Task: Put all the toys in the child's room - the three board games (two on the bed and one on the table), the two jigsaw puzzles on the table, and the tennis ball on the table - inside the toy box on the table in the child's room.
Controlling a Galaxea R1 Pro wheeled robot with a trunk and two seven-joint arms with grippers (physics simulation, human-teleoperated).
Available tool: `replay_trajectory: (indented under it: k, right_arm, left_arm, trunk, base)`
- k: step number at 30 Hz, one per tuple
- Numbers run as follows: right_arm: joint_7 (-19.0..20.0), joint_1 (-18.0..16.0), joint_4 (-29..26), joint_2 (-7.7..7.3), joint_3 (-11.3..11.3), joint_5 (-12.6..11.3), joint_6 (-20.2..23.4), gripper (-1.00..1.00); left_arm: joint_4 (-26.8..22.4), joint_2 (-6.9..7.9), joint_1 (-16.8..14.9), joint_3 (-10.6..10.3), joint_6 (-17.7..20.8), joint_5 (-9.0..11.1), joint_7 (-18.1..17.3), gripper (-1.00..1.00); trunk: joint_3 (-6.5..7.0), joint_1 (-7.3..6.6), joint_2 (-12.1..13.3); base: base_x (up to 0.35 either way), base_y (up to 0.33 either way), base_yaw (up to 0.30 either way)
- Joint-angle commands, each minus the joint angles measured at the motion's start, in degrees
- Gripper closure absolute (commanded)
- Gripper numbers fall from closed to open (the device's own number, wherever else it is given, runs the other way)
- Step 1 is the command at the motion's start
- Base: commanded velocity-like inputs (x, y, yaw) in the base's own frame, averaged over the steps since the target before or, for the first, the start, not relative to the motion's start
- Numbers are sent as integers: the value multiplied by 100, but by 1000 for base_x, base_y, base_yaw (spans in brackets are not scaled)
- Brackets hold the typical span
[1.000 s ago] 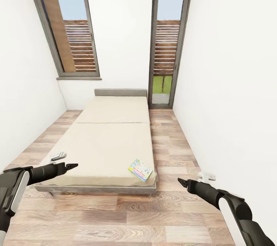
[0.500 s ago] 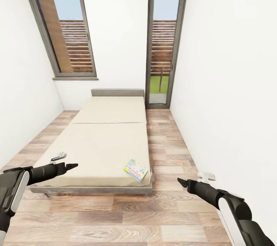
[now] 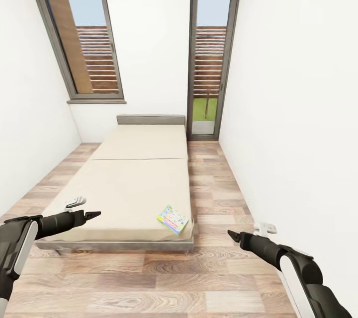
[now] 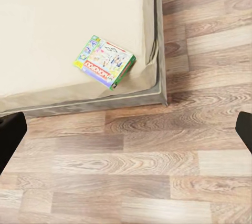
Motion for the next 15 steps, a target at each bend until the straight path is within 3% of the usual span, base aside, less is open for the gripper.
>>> replay_trajectory:
  k: [1, 8, 15]
  right_arm:
    - [36, -5, -4, 4, -9, 20, 29, -100]
    - [36, -5, -4, 15, -8, 20, 31, -100]
    - [40, -5, -4, 17, -8, 20, 33, -100]
  left_arm:
    - [-2, 0, -6, 5, 46, 43, 11, -100]
    - [-2, 0, -6, 5, 45, 42, 11, -100]
    - [-2, 0, -6, 5, 42, 38, 11, -100]
  trunk:
    - [-13, 4, -13]
    - [-13, 4, -13]
    - [-13, 4, -13]
  base:
    - [0, -129, 0]
    - [0, -178, 0]
    - [10, -71, 0]
